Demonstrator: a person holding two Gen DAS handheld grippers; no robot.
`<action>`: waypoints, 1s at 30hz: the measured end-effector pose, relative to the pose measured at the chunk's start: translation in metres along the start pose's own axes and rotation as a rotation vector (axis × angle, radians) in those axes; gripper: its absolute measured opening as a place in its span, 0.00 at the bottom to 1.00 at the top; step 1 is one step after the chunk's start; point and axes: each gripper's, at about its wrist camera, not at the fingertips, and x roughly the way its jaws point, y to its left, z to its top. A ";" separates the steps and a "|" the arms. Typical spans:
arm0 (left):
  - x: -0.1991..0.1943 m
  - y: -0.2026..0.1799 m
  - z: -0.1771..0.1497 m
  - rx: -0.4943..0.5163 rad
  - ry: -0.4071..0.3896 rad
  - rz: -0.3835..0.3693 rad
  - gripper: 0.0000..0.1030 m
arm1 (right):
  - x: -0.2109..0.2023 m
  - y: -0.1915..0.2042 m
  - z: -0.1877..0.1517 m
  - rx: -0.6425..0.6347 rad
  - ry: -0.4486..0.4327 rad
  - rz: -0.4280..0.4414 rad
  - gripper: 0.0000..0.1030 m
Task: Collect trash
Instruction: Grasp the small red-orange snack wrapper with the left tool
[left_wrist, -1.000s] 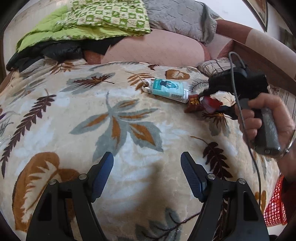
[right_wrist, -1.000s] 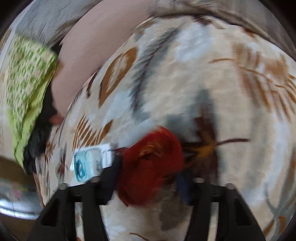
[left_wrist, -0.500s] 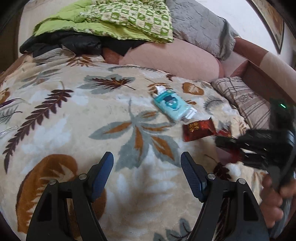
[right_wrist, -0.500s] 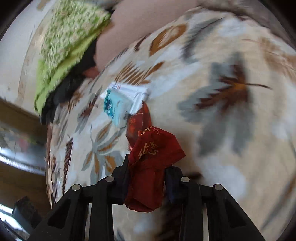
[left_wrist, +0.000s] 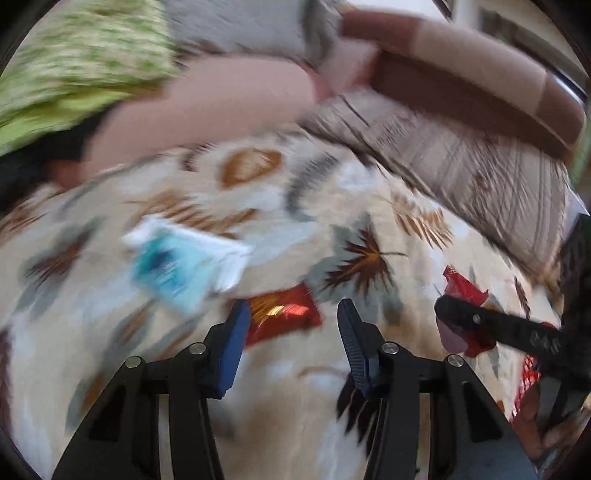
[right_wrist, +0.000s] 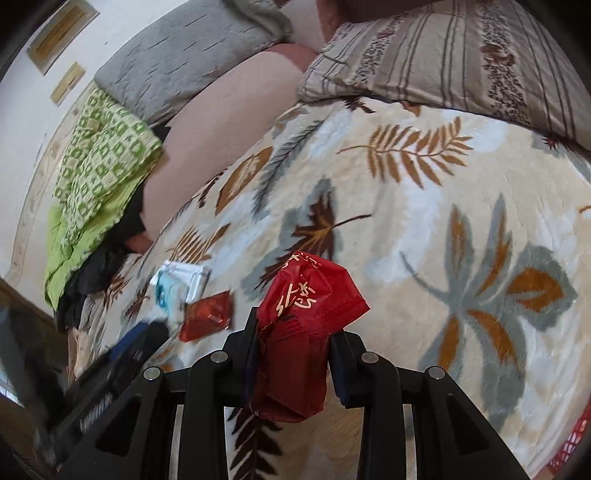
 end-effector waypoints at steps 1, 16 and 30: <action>0.009 -0.003 0.008 0.025 0.014 0.019 0.47 | 0.000 -0.003 0.001 0.008 0.001 0.003 0.34; 0.034 -0.002 -0.009 0.123 0.199 -0.082 0.48 | -0.005 -0.010 0.005 0.027 0.009 0.064 0.34; 0.013 0.002 -0.047 0.110 0.188 -0.005 0.39 | -0.002 0.000 0.001 -0.027 0.016 0.048 0.34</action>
